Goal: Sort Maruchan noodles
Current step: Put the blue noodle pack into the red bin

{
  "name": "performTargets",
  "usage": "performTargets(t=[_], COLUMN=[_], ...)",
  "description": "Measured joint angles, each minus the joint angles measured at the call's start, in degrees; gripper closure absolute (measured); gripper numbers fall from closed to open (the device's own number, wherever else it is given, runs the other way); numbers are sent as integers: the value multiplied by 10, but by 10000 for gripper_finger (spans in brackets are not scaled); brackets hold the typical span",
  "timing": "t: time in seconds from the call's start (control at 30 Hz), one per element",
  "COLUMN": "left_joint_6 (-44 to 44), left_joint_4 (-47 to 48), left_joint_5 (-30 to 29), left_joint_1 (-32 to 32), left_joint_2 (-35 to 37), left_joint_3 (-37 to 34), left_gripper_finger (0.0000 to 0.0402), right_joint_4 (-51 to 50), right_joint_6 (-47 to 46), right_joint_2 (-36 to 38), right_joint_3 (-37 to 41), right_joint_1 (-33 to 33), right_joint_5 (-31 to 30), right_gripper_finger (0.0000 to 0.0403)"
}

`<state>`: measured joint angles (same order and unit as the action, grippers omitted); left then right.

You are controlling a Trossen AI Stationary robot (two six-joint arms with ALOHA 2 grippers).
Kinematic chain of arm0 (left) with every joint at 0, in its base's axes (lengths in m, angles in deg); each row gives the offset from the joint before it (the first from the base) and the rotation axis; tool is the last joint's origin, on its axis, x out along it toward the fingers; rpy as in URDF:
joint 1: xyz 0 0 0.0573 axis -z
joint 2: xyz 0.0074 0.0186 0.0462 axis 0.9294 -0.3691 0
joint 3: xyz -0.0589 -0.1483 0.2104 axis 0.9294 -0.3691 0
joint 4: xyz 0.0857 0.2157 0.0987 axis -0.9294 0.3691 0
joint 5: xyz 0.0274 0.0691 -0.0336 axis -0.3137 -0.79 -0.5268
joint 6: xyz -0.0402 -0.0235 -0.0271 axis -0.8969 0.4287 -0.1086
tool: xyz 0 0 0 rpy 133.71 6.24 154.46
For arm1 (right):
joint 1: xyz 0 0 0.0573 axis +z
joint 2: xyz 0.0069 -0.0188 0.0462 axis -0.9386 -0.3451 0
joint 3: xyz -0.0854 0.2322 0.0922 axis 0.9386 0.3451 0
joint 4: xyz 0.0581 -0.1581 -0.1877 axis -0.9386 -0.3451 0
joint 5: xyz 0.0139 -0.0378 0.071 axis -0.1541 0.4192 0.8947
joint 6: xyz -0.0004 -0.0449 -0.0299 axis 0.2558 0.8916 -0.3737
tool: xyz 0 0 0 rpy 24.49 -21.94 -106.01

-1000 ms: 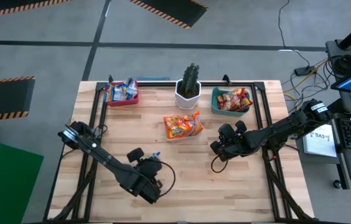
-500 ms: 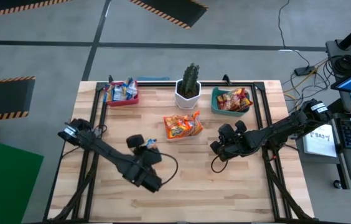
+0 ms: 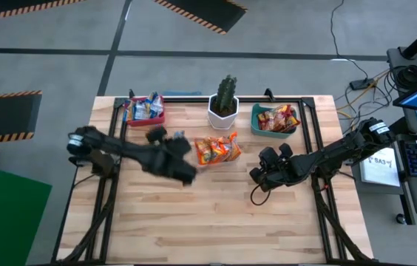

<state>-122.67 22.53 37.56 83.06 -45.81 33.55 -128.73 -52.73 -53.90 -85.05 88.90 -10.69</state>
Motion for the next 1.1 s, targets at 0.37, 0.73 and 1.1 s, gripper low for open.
performTargets(t=[0.37,0.73,1.1], left_joint_6=[17,130,205], left_joint_4=[0,-46,-200], left_joint_5=[-39,35,53], left_joint_1=[-241,-530,-638], left_joint_2=[126,140,92], left_joint_3=[-13,-106,-193], left_gripper_finger=[364,364,364], right_joint_4=[4,4,4], right_joint_6=[0,5,11], right_joint_2=[0,0,0], right_joint_3=[0,0,0], right_joint_1=[0,0,0], right_joint_5=[4,4,4], right_gripper_finger=[394,394,394])
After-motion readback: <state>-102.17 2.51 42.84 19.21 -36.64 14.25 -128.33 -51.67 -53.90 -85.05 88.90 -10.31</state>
